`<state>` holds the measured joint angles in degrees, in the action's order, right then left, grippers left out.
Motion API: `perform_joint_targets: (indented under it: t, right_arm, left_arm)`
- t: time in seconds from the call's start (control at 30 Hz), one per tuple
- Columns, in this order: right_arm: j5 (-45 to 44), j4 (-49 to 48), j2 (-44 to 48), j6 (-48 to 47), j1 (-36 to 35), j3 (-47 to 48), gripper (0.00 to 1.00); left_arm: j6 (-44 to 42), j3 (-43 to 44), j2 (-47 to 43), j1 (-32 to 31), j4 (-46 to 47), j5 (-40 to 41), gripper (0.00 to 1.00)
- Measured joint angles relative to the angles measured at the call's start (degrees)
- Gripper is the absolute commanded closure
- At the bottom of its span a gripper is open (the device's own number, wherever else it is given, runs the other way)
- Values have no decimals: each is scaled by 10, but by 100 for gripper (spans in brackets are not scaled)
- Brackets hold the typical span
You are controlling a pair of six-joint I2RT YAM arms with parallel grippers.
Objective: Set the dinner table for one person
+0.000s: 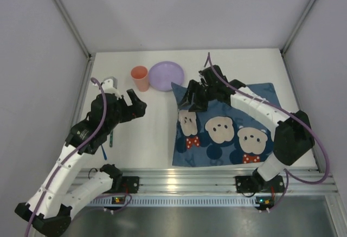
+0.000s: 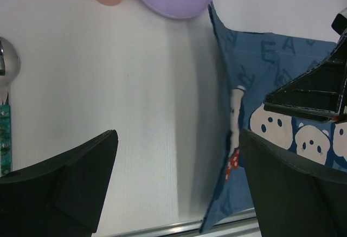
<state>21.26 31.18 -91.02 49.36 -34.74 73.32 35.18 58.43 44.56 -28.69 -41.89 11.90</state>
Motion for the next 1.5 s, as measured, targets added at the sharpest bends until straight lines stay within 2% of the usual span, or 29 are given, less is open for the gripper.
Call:
perform_joint_targets:
  t: [0.03, 0.13, 0.3, 0.43, 0.6, 0.8, 1.07, 1.23, 1.27, 1.33, 1.37, 1.5]
  right_arm:
    - [15, -17, -5, 7, -3, 0, 18]
    - [45, -52, -10, 17, -9, 0, 14]
    - [63, -90, 17, 13, -5, -18, 14]
    - [66, -88, 91, -2, 22, -66, 14]
    - [61, -56, 185, -36, 110, -115, 14]
    - [58, 8, 289, -74, 184, -185, 14]
    - [55, 80, 359, -109, 210, -223, 15]
    - [47, 106, 382, -124, 222, -223, 15]
    - [45, 108, 384, -126, 224, -223, 15]
    - [43, 111, 386, -129, 227, -223, 15]
    - [42, 113, 386, -130, 229, -224, 15]
    - [38, 118, 384, -134, 234, -232, 15]
  left_arm:
    - [2, 2, 4, 0, -1, 0, 1]
    - [6, 9, 14, 0, -2, 0, 1]
    - [7, 19, 43, -9, -2, -2, 1]
    - [12, 4, 83, -39, 19, -7, 1]
    - [30, -63, 143, -106, 64, -1, 1]
    - [39, -133, 217, -111, 146, -14, 2]
    - [39, -124, 368, -111, 248, -61, 15]
    - [32, -89, 446, -111, 264, -66, 22]
    - [30, -78, 459, -111, 264, -66, 28]
    - [23, -57, 483, -111, 266, -65, 32]
    - [21, -49, 492, -111, 266, -65, 38]
    - [13, -21, 528, -111, 266, -66, 43]
